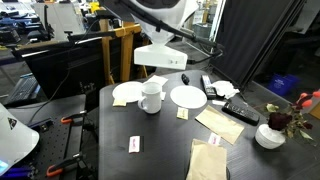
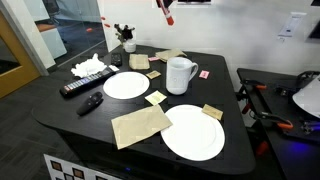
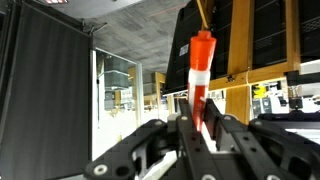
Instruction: Move the white mug forward then pick up the marker and put it in the mug.
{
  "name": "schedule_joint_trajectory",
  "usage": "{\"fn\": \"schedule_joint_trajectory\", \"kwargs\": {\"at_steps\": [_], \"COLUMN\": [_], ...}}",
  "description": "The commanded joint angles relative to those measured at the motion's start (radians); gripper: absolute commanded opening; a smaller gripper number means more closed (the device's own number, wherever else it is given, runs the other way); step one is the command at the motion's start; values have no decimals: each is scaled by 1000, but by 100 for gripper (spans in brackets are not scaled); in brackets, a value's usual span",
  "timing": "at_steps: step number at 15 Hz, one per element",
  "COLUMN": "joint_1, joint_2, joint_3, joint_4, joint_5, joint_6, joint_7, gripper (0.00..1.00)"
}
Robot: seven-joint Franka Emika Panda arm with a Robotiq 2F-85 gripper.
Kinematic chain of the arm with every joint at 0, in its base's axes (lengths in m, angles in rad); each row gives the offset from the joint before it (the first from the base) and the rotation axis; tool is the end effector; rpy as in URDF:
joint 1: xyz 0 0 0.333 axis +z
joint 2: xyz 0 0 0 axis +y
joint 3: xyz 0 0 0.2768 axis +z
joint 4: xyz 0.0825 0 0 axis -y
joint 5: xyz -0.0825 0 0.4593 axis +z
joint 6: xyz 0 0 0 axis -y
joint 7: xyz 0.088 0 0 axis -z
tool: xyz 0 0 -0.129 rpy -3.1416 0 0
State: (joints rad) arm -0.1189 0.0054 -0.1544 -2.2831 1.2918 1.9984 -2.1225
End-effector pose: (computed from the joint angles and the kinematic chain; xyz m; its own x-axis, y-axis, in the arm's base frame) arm 0.5700 -0.0791 0.2648 0.2544 0.3900 0.8850 0.8901 -0.4522 -0.0566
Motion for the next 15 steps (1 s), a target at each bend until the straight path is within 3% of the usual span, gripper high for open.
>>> {"fn": "schedule_joint_trajectory", "kwargs": {"at_steps": [1,8,15], "joint_1": [-25,-56,-91], "joint_2": [44,129,230], "joint_3": [-8,-14,-27], "joint_4": [45,82,118], "joint_5": [-16,-41,-61], "joint_6": [-117,-277,-401], "joint_7": [-99,-252,-320], "gripper": [5,5,5]}}
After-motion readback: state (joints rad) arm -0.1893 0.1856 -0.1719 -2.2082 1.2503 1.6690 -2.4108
